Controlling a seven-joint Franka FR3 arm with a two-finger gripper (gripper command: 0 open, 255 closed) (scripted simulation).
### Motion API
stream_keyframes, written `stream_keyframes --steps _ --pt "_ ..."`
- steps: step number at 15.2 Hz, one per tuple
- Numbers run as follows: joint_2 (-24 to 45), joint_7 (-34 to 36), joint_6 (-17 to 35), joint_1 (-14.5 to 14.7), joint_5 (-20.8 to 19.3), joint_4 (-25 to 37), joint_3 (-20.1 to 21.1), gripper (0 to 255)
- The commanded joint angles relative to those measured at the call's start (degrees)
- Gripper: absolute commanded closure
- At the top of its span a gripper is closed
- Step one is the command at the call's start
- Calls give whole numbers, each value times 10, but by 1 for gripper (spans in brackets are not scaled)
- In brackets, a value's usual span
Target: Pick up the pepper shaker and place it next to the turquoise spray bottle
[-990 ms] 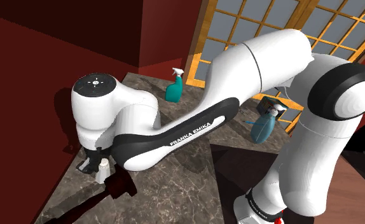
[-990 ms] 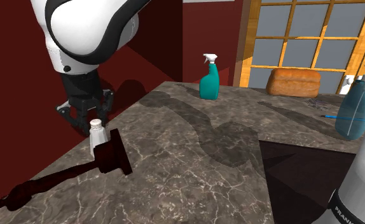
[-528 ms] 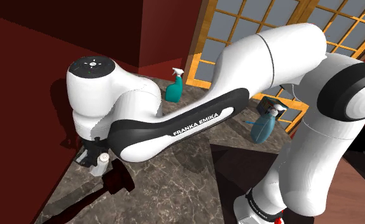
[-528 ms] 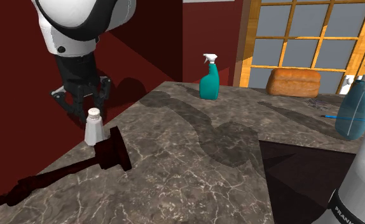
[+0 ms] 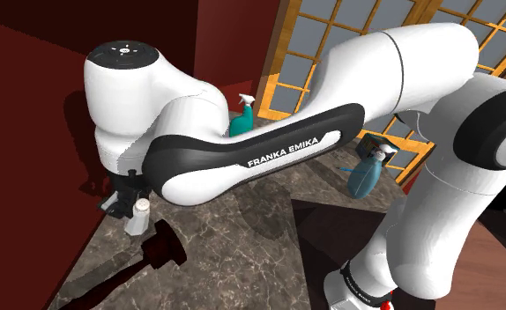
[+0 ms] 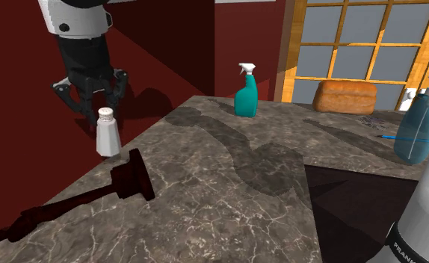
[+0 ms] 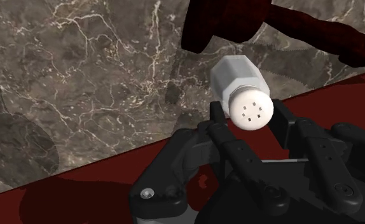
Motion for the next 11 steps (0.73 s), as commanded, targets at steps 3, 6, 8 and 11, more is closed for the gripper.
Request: stream_keyframes --steps 3,6,8,11 --pt "-11 -9 -27 -1 10 18 3 255" --pt "-17 -15 -47 -2 16 34 4 255" --pt "-20 -18 -61 -2 19 46 5 255" --pt "-24 -23 -83 -2 23 64 6 255"
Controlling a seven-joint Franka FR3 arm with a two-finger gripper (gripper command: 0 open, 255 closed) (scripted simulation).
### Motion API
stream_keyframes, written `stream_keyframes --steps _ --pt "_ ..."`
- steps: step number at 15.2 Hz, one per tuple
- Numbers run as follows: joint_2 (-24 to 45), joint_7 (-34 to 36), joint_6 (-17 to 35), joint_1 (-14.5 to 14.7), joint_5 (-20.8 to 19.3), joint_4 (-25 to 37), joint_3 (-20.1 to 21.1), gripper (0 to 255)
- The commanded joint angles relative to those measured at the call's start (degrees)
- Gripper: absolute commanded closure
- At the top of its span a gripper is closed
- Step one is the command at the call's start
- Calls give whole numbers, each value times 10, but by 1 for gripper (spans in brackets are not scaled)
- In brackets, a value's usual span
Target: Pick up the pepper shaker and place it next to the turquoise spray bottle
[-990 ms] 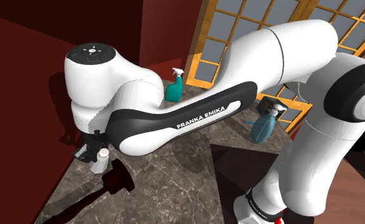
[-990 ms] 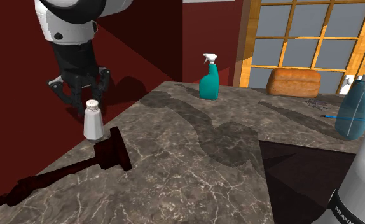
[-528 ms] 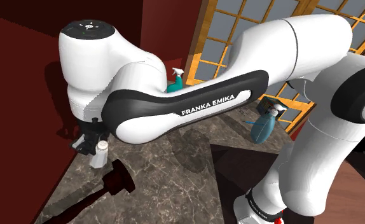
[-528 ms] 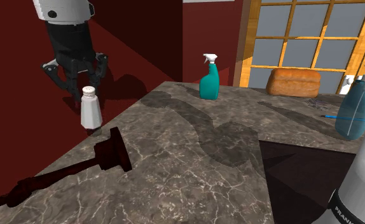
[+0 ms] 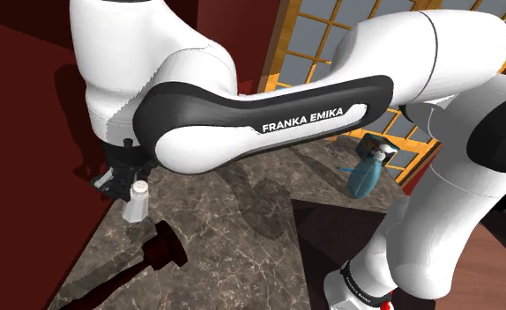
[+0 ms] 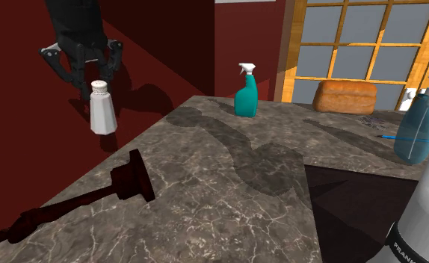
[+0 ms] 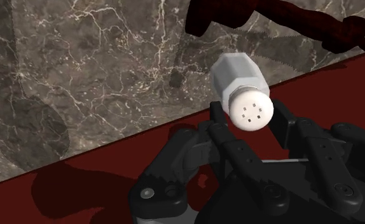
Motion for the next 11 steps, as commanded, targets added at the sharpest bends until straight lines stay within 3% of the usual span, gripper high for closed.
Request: stream_keyframes --steps 1,11 --pt "-1 -4 -15 0 2 15 0 255" --pt "-3 -16 -90 3 8 89 3 255"
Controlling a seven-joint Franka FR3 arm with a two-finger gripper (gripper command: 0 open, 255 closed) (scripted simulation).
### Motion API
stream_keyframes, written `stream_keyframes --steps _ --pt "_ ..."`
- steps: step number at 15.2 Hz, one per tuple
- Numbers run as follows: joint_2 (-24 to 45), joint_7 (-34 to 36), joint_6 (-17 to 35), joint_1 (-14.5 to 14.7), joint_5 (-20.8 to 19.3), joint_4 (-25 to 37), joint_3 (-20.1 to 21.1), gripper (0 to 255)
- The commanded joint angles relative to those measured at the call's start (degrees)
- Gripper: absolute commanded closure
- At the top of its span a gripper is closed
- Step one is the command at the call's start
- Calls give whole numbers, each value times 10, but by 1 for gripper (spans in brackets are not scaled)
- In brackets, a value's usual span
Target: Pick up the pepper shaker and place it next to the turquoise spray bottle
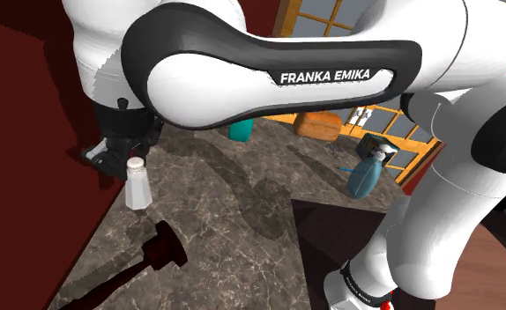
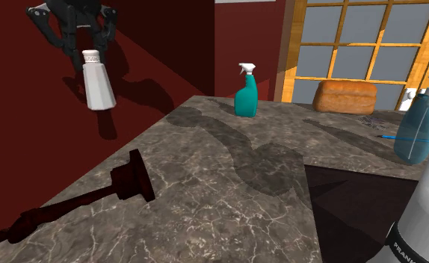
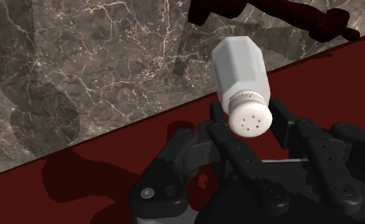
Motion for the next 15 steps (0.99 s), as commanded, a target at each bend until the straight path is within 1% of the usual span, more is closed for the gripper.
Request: stream_keyframes --steps 1,8,15 --pt "3 -2 -17 1 -1 20 0 255" --pt "12 -7 -74 8 -4 85 3 255" --pt "31 -10 -137 20 -14 164 5 255"
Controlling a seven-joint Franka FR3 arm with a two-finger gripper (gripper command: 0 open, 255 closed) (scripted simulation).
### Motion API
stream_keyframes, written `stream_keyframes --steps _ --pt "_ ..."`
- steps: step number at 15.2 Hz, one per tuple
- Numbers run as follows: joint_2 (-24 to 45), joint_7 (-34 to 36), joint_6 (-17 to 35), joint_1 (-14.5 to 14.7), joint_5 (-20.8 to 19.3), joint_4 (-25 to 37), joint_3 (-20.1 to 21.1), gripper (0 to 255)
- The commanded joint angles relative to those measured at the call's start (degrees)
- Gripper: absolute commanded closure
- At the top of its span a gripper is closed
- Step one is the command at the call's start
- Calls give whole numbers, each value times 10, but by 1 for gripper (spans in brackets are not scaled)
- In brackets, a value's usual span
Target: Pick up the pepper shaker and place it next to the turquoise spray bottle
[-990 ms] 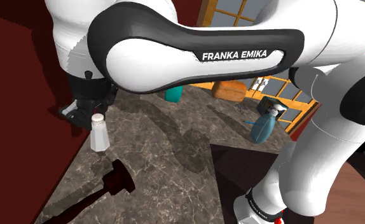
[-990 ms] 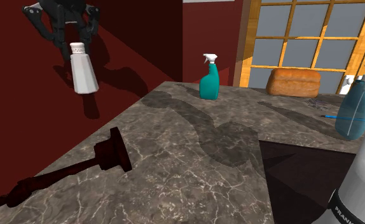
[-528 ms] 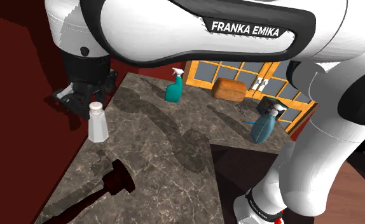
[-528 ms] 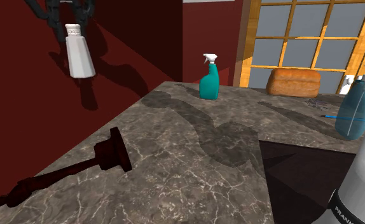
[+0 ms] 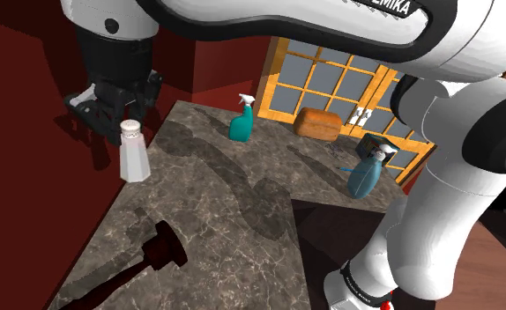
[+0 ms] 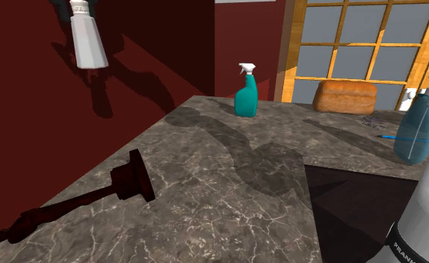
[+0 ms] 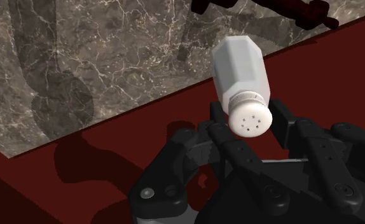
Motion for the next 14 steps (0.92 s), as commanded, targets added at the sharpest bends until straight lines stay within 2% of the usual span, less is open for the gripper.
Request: stream_keyframes --steps 1,7,14 --pt "8 0 -19 5 -5 26 1 255" --pt "-72 -92 21 -69 50 -69 -32 255" --pt "-128 -200 48 -128 90 -134 -84 255"
